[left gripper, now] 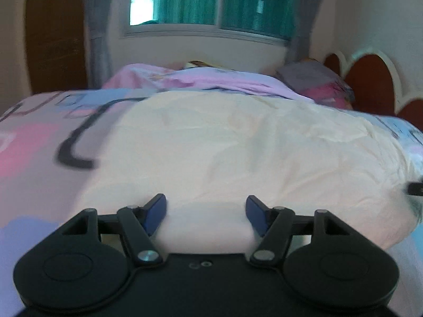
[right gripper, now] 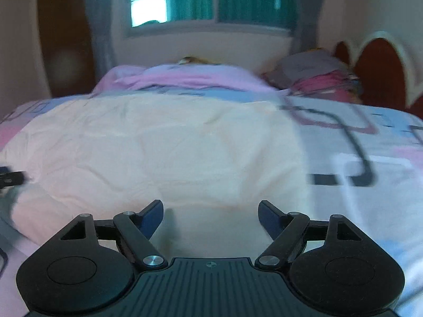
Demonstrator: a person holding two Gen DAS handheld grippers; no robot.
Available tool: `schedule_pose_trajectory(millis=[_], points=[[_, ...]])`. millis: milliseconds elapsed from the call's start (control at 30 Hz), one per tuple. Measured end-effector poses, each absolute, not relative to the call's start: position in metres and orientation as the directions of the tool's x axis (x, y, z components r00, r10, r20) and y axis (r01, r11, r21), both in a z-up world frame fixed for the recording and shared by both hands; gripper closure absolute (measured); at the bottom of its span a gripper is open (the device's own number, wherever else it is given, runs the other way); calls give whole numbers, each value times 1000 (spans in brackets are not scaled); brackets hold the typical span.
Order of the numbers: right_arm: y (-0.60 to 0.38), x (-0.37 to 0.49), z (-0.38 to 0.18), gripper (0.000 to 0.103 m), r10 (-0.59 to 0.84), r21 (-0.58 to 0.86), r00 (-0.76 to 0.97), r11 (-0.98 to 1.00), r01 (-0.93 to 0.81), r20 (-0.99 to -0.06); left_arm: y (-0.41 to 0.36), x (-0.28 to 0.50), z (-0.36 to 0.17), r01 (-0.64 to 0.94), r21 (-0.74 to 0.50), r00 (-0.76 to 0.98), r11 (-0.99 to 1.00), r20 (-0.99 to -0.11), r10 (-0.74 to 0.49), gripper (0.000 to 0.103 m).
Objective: Fold large clothes
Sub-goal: 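Grasp the folded cream jacket edge with both tools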
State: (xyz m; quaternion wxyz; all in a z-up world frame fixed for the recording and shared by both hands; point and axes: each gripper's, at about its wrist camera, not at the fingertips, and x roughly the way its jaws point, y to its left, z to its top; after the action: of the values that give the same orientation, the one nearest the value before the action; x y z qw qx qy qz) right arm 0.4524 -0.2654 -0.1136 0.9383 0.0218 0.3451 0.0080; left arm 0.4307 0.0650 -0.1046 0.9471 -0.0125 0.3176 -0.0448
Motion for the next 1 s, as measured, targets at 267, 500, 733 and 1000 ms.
schedule_pose_trajectory(millis=[267, 500, 733, 1000], points=[[-352, 396, -123, 25, 91, 383, 740, 893, 235, -667, 135, 385, -103, -155, -159, 803, 975, -595, 30, 31], [-364, 399, -141, 25, 290, 697, 756, 656, 289, -587, 159, 393, -130, -192, -621, 803, 759, -544, -242, 37], [-367, 426, -159, 25, 324, 797, 795, 523, 302, -513, 170, 409, -152, -238, -742, 829, 627, -492, -267, 45], [-344, 449, -155, 49, 231, 682, 785, 665, 303, -574, 170, 425, -156, -226, -731, 824, 644, -496, -273, 71]])
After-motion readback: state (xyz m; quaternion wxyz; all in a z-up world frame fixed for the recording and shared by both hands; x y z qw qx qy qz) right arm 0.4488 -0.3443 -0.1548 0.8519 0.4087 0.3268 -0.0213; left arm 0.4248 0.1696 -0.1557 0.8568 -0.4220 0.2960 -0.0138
